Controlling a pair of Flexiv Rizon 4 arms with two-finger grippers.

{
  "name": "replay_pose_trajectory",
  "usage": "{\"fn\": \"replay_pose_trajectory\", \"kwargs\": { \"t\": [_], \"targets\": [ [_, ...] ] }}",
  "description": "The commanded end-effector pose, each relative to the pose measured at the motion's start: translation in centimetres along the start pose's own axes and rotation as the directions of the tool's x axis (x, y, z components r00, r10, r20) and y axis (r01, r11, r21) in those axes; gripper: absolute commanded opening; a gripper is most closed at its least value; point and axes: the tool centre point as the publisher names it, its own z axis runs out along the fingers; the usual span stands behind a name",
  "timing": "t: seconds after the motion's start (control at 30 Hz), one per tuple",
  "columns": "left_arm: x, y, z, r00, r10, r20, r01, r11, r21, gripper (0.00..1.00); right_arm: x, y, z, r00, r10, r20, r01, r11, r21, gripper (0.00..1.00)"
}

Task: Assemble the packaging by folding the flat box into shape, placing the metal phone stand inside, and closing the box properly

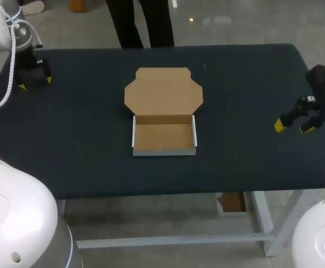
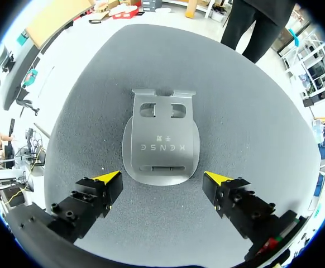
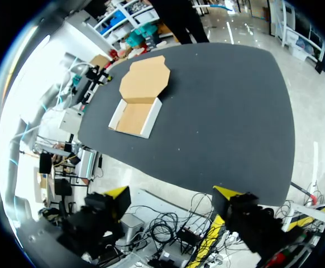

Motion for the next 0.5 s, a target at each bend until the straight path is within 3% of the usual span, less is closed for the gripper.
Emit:
{"fn": "replay_pose_trajectory", "kwargs": {
  "t": [0.03, 0.5],
  "targets": [
    [0.3, -1.5, 0.8, 1.000, -0.002, 0.008, 0.002, 0.999, -0.035, 1.00, 0.1, 0.0, -0.2, 1.000, 0.000, -0.001, 0.000, 1.000, 0.003, 1.00],
    [0.6, -2.6, 1.1, 1.000, -0.012, 0.011, 0.013, 0.999, -0.037, 1.00, 0.1, 0.0, -0.2, 1.000, 0.000, -0.001, 0.000, 1.000, 0.003, 1.00]
  ]
}}
